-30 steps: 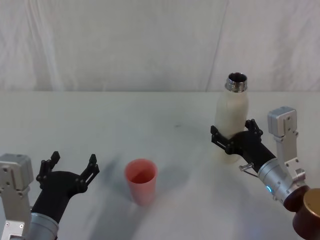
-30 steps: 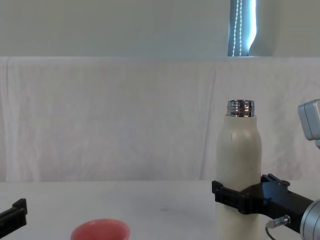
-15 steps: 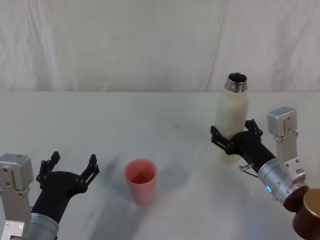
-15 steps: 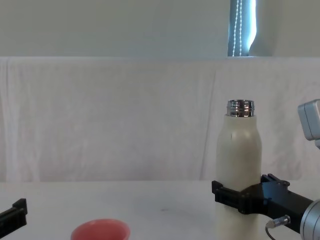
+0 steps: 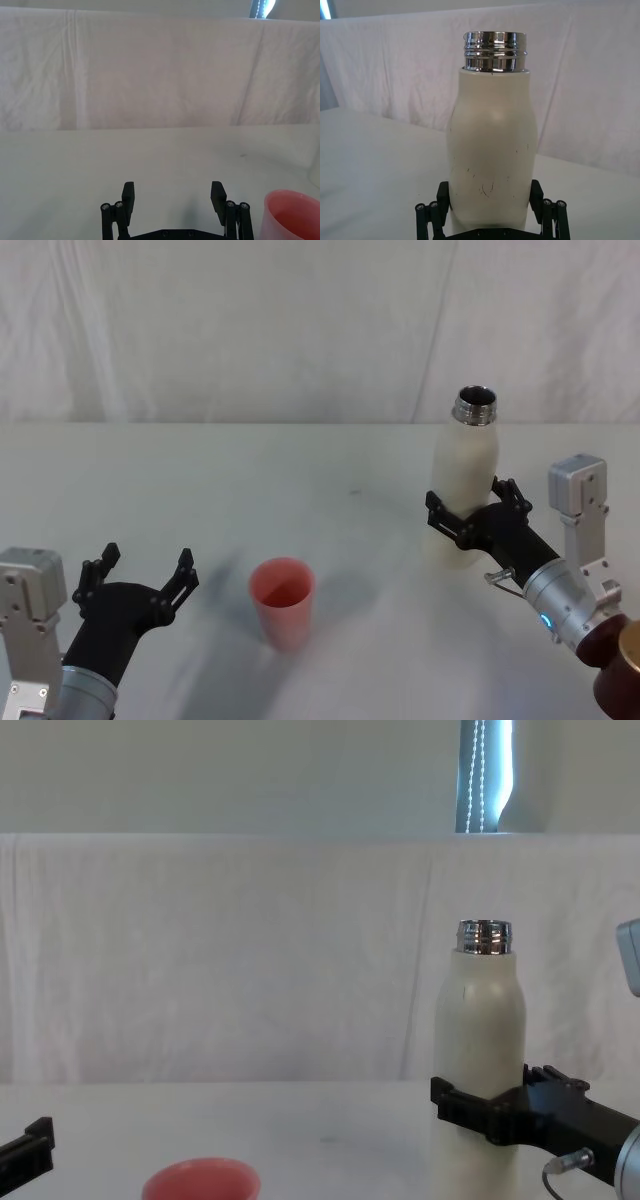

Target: Grasp the thermos with one hand and pour water into the cup lid.

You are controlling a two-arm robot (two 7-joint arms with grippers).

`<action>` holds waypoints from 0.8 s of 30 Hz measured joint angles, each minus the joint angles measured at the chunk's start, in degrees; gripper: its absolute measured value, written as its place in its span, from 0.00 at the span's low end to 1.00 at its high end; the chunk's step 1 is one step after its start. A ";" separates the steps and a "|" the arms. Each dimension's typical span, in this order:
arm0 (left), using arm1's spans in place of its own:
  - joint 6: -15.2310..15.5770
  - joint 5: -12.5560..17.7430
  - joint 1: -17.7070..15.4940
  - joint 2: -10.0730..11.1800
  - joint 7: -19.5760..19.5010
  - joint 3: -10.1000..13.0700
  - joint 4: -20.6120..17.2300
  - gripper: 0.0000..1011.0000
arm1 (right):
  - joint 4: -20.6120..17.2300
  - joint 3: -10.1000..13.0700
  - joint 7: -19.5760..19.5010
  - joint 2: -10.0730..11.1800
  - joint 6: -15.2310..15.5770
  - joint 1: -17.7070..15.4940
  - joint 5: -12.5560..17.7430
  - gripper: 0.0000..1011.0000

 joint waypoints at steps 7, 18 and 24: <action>0.00 0.00 0.00 0.00 0.00 0.00 0.00 0.99 | -0.24 0.40 1.44 0.44 0.54 -0.49 2.07 0.99; 0.00 0.00 0.00 0.00 0.00 0.00 0.00 0.99 | -1.96 0.79 2.55 1.60 1.42 -1.85 4.64 0.99; 0.00 0.00 0.00 0.00 0.00 0.00 0.00 0.99 | -3.26 0.92 2.58 2.32 1.98 -2.84 5.52 0.99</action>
